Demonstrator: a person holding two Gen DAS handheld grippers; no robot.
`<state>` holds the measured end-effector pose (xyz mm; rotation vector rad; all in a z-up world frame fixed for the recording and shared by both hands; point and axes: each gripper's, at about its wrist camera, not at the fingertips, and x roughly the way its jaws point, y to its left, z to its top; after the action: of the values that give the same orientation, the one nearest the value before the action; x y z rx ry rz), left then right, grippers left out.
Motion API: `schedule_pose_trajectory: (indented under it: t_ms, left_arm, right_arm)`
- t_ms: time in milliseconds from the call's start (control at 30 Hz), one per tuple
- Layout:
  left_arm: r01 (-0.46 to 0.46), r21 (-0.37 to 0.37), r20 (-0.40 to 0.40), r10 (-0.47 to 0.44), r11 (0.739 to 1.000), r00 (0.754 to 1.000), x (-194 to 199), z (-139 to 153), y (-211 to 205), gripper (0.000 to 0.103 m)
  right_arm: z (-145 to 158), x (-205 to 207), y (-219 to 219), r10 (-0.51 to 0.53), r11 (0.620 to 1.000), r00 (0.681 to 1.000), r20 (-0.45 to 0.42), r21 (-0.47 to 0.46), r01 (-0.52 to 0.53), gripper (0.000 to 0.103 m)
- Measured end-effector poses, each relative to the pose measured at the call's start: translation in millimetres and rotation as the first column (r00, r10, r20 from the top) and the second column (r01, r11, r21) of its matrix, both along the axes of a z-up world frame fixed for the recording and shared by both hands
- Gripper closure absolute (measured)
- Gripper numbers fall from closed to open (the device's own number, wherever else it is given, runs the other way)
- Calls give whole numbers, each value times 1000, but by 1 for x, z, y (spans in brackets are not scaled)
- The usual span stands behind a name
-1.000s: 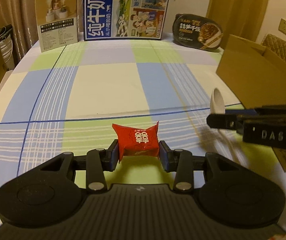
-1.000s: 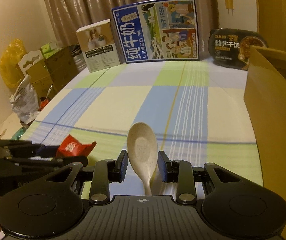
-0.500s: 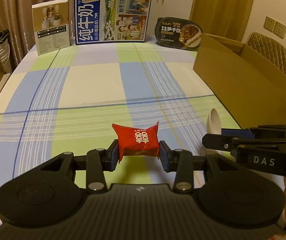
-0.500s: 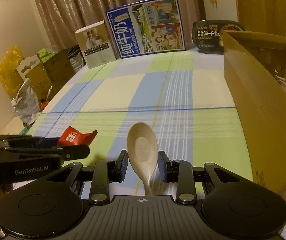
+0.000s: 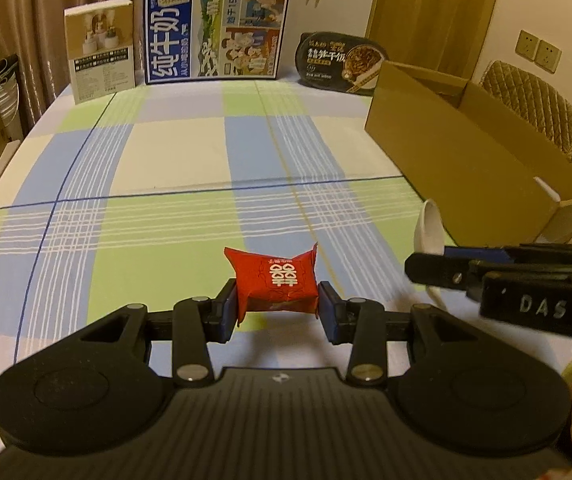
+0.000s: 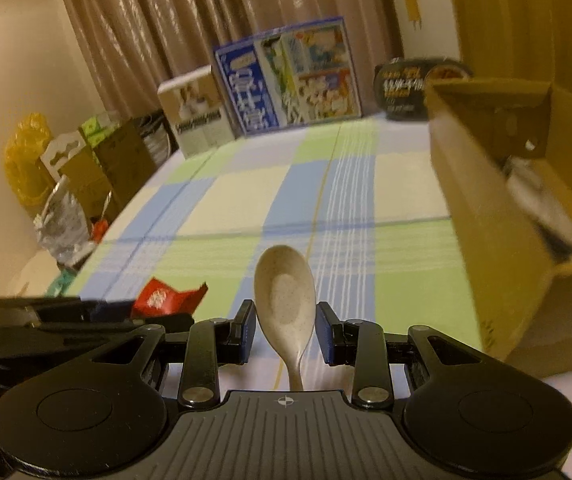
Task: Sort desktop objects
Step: 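Carry the red candy packet and white spoon over the cardboard box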
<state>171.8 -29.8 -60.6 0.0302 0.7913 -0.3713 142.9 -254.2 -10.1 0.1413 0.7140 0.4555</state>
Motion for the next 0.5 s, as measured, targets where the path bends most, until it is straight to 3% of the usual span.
schedule_pose_trajectory:
  t_ms: [200,500]
  left_arm:
    - [21,-36,36,-20,999,999,-11,25,-21,67]
    - [138,-82,121,-128,987,984,-17,76,-88,67]
  right_arm:
    - [44,-6,-34,-86,996,994,74,27,84,74]
    - [90,-11,-109,-229,973,962,149,15,229,74]
